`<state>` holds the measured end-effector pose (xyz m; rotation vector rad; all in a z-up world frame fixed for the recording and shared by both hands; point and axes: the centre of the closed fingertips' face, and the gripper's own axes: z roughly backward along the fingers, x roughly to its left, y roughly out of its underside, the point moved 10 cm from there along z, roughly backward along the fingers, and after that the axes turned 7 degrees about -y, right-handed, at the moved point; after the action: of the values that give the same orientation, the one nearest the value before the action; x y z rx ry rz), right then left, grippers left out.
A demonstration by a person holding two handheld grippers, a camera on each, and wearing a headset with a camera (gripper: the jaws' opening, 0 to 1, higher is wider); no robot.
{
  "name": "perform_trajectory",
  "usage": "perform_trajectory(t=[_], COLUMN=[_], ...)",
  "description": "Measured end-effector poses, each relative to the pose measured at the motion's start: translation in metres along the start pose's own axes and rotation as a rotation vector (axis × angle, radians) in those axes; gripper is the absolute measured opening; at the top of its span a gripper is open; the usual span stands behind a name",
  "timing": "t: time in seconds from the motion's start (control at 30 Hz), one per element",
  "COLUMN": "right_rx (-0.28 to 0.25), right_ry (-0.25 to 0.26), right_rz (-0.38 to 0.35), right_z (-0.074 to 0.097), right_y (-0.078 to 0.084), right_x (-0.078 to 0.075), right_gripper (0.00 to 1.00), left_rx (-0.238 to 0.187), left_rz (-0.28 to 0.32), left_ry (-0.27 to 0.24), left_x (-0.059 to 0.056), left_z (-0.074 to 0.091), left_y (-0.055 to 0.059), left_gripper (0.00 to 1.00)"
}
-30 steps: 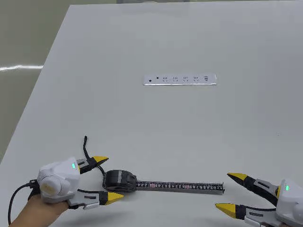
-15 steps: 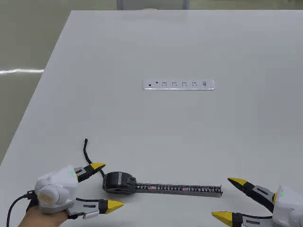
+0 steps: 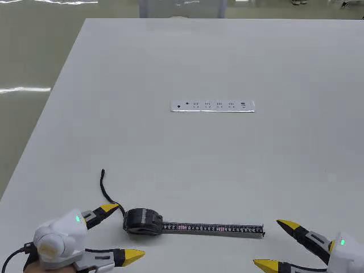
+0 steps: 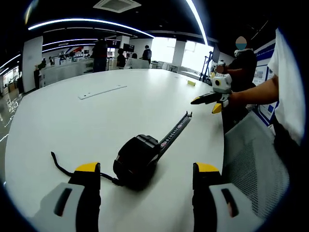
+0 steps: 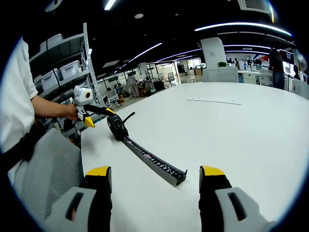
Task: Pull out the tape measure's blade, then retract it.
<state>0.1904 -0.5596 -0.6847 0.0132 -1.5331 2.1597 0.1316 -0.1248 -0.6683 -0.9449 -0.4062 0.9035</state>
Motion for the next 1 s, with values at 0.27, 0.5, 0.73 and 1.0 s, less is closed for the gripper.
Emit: perform_trajectory(t=[0.27, 0.5, 0.73, 1.0], right_rx=[0.037, 0.057, 0.076, 0.100], right_ry=[0.021, 0.042, 0.058, 0.072], right_rz=[0.002, 0.011, 0.020, 0.032], right_z=[0.002, 0.003, 0.003, 0.008], right_y=[0.003, 0.004, 0.004, 0.009], right_x=[0.007, 0.015, 0.025, 0.032], right_gripper=[0.74, 0.74, 0.74, 0.74], left_rx=[-0.006, -0.007, 0.003, 0.005], left_rz=[0.033, 0.061, 0.072, 0.089], left_ry=[-0.017, -0.037, -0.048, -0.054], left_x=[-0.005, -0.007, -0.011, -0.019], left_z=[0.009, 0.016, 0.022, 0.028], left_y=[0.007, 0.015, 0.021, 0.026], left_gripper=[0.76, 0.76, 0.76, 0.75])
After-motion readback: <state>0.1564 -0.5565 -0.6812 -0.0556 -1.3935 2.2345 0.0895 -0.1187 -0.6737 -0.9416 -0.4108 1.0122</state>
